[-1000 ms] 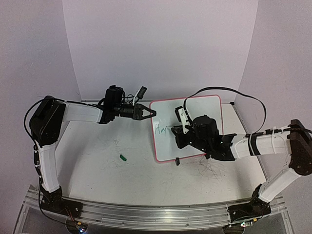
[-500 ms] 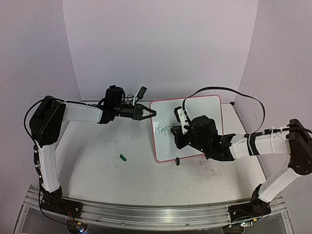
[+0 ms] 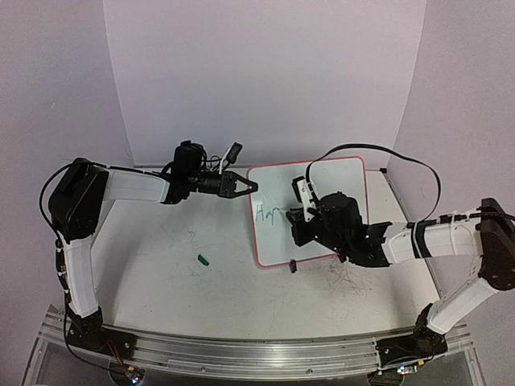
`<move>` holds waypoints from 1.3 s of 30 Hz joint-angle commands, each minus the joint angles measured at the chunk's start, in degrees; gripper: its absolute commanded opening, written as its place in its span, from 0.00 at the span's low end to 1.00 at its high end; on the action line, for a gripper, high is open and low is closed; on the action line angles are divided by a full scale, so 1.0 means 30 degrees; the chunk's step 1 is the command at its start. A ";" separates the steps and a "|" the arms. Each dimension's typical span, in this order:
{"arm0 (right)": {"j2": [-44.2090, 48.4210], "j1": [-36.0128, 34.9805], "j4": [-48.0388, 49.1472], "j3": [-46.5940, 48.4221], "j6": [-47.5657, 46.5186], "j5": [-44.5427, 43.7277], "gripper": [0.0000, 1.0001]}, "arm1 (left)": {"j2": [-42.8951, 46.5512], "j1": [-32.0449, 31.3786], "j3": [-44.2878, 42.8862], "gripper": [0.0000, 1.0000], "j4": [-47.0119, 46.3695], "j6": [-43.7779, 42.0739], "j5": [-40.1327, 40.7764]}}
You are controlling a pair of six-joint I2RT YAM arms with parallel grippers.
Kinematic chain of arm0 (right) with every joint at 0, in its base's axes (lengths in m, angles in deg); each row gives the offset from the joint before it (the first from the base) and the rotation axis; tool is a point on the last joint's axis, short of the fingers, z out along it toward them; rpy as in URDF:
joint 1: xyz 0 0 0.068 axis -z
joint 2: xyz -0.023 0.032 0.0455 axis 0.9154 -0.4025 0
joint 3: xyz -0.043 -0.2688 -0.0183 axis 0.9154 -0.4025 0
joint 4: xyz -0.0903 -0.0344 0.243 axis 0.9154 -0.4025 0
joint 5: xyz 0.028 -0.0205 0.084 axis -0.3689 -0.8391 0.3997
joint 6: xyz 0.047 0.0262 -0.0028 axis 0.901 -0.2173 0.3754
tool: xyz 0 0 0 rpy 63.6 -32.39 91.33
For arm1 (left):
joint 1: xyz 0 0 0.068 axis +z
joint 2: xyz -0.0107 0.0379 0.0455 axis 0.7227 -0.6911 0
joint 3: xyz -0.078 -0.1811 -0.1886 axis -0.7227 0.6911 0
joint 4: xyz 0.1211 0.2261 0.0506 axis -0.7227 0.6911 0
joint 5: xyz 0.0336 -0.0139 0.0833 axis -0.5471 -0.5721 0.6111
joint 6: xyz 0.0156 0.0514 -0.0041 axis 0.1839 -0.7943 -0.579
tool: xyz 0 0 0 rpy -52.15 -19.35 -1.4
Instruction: Write a sentence on the whiteboard
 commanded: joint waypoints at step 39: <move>0.0752 0.0193 0.0619 -0.0186 0.0067 0.0000 0.00 | 0.0072 -0.0636 0.0157 0.00 0.0333 -0.0563 0.0280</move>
